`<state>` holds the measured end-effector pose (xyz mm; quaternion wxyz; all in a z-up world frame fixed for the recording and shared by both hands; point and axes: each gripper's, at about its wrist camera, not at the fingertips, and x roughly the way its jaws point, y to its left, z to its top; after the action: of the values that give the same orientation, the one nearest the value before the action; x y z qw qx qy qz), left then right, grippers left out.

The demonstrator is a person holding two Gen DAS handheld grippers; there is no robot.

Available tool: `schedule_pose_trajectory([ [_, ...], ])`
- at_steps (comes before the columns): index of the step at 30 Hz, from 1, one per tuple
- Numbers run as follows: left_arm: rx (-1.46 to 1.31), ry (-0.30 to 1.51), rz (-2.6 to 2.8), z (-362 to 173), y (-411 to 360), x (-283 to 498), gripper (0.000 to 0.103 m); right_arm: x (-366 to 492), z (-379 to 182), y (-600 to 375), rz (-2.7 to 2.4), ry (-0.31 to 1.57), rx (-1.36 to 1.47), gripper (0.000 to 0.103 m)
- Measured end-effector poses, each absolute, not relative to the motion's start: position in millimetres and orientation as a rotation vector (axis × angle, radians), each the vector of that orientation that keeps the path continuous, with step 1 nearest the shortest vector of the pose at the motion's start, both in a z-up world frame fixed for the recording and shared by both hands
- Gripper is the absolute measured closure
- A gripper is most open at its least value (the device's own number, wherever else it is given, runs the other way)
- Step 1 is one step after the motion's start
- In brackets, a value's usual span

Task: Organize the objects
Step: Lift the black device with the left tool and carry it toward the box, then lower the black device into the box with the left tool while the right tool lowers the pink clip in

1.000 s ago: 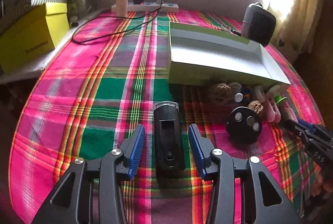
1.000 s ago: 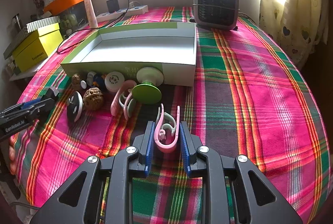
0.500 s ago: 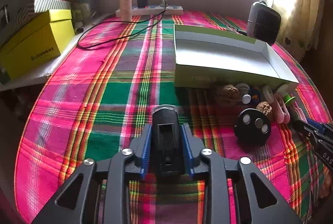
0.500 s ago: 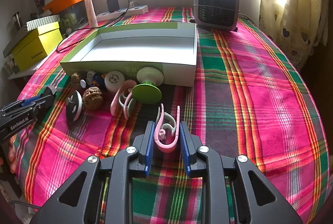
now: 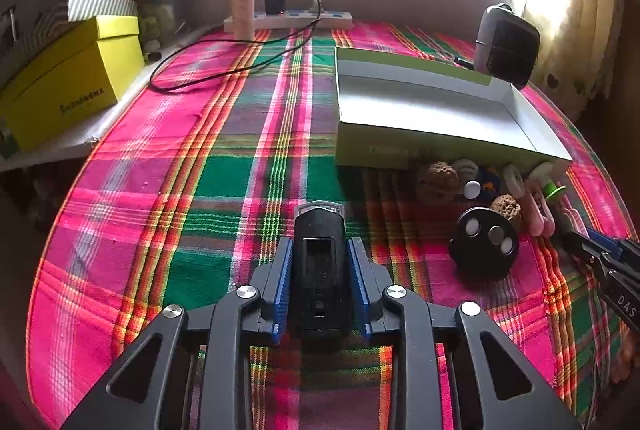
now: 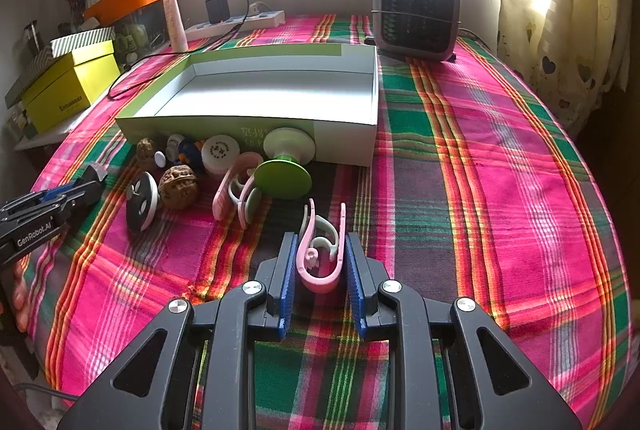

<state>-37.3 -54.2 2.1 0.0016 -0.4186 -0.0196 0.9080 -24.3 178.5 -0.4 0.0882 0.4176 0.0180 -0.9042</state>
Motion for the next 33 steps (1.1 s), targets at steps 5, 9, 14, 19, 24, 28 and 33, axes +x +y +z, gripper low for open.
schedule_pose_trajectory([
  [5, -1.307, -0.063, 2.845, 3.6, -51.2, -34.0, 0.078, -22.3, 1.5, 179.5, -2.697, 0.047, 1.231, 0.079],
  [9, -1.278, -0.063, 2.847, 10.7, -47.9, -30.2, 0.078, -20.4, 6.6, 179.9, -2.708, 0.045, 1.21, 0.079],
  [14, -1.243, -0.058, 2.839, 22.3, -42.5, -28.9, 0.078, -19.2, 14.5, 178.9, -2.715, 0.05, 1.182, 0.079],
  [19, -1.213, -0.09, 2.796, 34.3, -39.4, -34.8, 0.078, -26.1, 25.9, 178.1, -2.699, 0.024, 1.164, 0.079],
  [24, -1.179, -0.105, 2.786, 47.0, -36.2, -48.9, 0.078, -37.8, 39.4, 175.1, -2.71, 0.035, 1.126, 0.079],
  [28, -1.178, -0.145, 2.75, 52.8, -35.6, -64.5, 0.078, -50.9, 45.1, 171.8, -2.701, 0.052, 1.114, 0.079],
  [33, -1.178, -0.129, 2.742, 56.8, -28.9, -86.4, 0.078, -74.2, 49.2, 167.9, -2.687, 0.051, 1.115, 0.079],
])
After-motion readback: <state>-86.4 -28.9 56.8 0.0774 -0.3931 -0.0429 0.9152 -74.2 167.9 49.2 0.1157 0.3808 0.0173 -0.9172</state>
